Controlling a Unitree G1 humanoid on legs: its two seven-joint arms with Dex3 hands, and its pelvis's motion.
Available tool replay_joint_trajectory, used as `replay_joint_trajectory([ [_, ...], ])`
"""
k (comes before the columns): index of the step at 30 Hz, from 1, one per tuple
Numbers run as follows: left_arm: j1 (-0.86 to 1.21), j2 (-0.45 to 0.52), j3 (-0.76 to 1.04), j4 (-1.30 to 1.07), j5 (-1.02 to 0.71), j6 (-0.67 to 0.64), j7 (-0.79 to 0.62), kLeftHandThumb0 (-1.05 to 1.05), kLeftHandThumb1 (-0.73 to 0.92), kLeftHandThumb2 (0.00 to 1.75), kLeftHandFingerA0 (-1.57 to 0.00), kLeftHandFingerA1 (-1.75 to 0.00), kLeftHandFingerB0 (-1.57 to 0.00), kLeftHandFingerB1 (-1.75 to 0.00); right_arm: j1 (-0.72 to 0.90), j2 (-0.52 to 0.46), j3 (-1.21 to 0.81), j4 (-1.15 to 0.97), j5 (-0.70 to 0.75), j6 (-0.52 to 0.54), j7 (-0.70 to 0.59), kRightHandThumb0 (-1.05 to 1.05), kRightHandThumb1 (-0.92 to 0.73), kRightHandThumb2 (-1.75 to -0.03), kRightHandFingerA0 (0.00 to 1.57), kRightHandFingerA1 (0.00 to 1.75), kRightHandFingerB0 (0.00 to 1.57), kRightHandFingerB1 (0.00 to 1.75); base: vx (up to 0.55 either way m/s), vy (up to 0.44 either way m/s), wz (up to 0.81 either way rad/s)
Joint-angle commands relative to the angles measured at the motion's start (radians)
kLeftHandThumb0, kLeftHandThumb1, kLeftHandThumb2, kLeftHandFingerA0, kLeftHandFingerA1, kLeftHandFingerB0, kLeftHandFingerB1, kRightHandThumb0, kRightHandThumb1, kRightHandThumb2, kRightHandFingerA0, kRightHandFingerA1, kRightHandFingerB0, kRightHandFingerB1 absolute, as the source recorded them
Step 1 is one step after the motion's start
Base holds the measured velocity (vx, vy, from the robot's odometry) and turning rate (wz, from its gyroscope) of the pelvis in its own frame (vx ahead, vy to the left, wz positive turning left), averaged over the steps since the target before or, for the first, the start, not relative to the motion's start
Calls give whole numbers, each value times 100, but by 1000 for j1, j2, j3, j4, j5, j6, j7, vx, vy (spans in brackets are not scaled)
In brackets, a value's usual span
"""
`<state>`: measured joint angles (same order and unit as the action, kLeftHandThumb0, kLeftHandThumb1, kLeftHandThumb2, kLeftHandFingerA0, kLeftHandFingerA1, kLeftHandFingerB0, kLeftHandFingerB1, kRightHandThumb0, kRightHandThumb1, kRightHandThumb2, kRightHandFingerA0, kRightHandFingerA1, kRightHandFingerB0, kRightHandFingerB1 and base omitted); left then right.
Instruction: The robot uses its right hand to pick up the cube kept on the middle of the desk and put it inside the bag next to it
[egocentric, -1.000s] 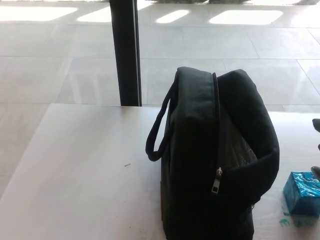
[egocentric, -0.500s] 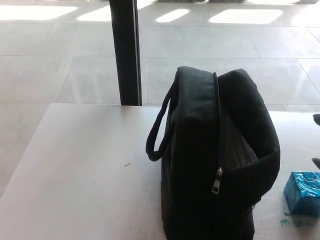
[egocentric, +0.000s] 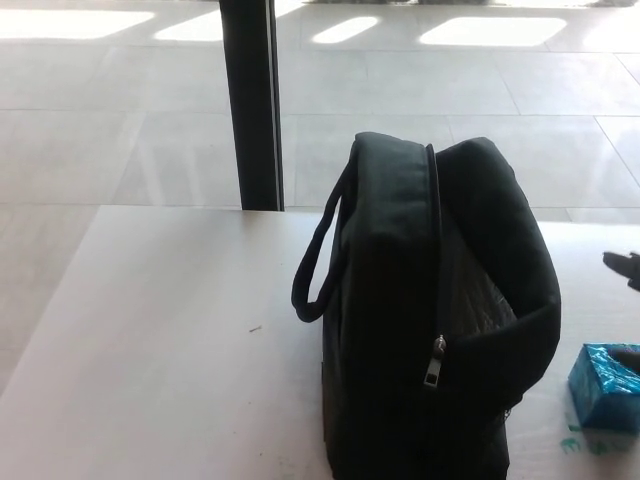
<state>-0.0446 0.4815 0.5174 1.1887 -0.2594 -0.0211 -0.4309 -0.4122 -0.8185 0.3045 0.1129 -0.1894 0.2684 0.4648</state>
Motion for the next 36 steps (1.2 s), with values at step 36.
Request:
replay_joint_trajectory([
  [36,-12,22,-5,-14,-15,-22,-4,-105,55,91,-34,-166,-18,-155,-64,112,149,225,-355,-58,33,-31,-33,-87,5,55,0,50,0,0,0],
])
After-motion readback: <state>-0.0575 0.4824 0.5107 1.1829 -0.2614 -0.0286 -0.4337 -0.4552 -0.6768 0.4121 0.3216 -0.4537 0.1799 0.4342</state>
